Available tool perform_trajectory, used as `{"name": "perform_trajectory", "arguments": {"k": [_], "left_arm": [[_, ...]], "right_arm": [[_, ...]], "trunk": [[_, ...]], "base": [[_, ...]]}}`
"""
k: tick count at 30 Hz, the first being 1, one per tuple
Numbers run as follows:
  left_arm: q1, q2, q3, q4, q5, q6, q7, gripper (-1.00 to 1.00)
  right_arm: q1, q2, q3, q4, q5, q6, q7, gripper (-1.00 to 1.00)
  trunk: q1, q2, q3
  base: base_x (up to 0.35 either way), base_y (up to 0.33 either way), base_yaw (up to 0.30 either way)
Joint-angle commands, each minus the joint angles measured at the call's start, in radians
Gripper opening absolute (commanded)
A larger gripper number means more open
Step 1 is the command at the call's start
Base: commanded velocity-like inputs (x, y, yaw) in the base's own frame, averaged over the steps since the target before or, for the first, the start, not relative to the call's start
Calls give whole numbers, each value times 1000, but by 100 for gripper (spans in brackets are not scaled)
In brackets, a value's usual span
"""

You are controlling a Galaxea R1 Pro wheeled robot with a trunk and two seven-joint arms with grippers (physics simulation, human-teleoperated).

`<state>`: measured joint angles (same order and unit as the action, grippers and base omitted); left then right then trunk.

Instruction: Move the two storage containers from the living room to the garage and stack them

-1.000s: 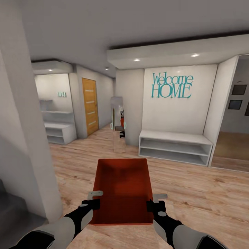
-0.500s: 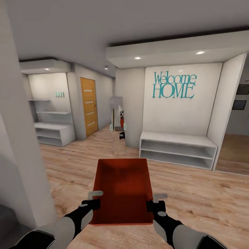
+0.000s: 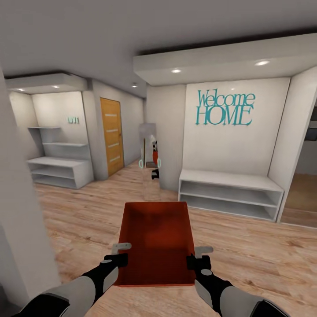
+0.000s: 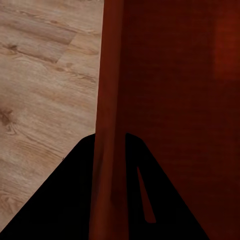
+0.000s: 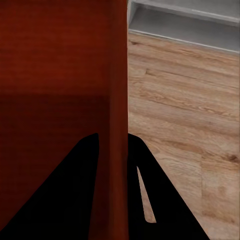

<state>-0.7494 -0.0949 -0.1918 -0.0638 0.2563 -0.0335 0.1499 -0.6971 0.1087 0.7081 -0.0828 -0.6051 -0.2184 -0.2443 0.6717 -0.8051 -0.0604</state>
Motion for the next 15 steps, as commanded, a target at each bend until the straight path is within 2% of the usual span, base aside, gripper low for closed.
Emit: {"name": "perform_trajectory", "arguments": {"k": [1,15], "left_arm": [[-2,4,66,-3,-3,-5,83,-100],[-2,4,66,-4,-3,-5,83,-100]], "right_arm": [[0,0,16,0,-12,2,14,-100],[0,0,16,0,-12,4,14,-100]], "trunk": [[1,-1,-2],[1,-1,-2]], "base": [[326,0,0],[326,0,0]]}}
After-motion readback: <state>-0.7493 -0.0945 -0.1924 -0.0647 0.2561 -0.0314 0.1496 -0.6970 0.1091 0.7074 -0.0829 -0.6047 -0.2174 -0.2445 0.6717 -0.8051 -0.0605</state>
